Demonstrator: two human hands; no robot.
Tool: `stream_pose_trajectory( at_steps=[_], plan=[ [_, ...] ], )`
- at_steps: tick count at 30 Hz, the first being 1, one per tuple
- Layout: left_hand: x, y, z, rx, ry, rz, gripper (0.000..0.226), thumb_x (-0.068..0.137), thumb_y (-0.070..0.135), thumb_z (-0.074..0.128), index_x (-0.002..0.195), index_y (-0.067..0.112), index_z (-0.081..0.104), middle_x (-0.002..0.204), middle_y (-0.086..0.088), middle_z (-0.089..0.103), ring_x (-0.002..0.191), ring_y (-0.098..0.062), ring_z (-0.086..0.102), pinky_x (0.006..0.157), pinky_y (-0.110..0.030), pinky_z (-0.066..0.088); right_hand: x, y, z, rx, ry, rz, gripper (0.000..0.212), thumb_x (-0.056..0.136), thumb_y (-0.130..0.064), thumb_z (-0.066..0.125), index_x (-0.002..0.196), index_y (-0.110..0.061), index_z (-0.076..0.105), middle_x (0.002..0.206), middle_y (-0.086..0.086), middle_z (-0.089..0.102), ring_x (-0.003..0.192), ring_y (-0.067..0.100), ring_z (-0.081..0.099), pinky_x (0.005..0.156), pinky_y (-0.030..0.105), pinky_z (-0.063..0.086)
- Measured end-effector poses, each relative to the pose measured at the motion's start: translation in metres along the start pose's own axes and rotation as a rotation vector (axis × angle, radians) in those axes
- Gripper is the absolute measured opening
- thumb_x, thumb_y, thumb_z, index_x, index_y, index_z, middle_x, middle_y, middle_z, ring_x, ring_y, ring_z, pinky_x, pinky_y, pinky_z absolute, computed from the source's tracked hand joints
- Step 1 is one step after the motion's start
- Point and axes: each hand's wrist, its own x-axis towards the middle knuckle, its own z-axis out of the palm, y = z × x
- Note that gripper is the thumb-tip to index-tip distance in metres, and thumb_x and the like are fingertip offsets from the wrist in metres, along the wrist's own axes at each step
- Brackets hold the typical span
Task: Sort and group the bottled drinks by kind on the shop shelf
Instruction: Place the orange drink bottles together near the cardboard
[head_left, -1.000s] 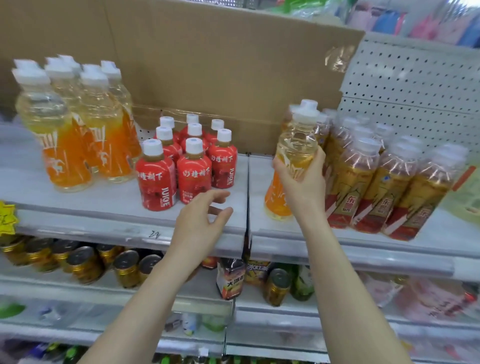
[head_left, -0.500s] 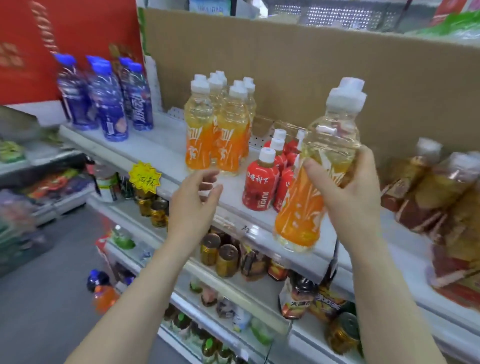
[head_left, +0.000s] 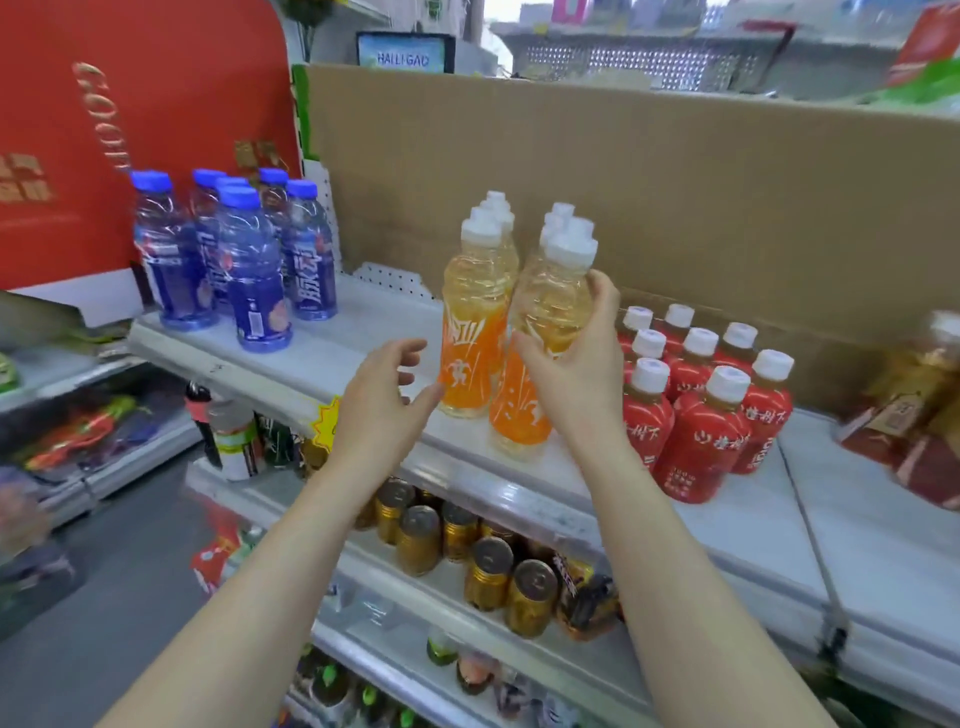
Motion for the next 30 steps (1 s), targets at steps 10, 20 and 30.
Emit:
stream_pose_trajectory(
  at_steps=[10,20,30],
  plan=[
    [0.061,-0.022,0.031,-0.010,-0.217,0.081,0.064,0.080,0.035,0.079,0.135,0.027,0.047,0.124,0.005,0.061,0.094,-0.008,0.058,0.087,-0.037,0.055,0.011,0.004,0.027,-0.361,-0.004,0.066,0.089,0.096,-0.035,0.068,0.160,-0.024,0.007,0.160,0.005,0.032,0.140,0.024,0.042,0.100,0.027,0.034],
    [0.069,-0.032,0.013,-0.003,-0.328,0.157,0.058,0.085,0.035,0.075,0.136,0.031,0.049,0.122,0.009,0.061,0.099,-0.009,0.062,0.090,-0.039,0.054,0.019,-0.024,0.038,-0.539,0.275,-0.259,0.085,0.087,-0.021,0.068,0.157,-0.011,0.021,0.154,0.015,0.034,0.152,0.037,0.019,0.123,0.052,0.024],
    [0.140,-0.077,-0.126,0.105,0.051,0.456,0.028,0.090,0.019,0.067,0.117,0.025,0.066,0.114,0.009,0.063,0.097,-0.007,0.061,0.087,-0.039,0.054,0.074,-0.085,0.152,-0.433,0.090,-0.583,0.057,0.090,-0.008,0.058,0.146,-0.005,0.045,0.140,0.018,0.049,0.133,0.036,0.044,0.113,0.044,0.036]
  ],
)
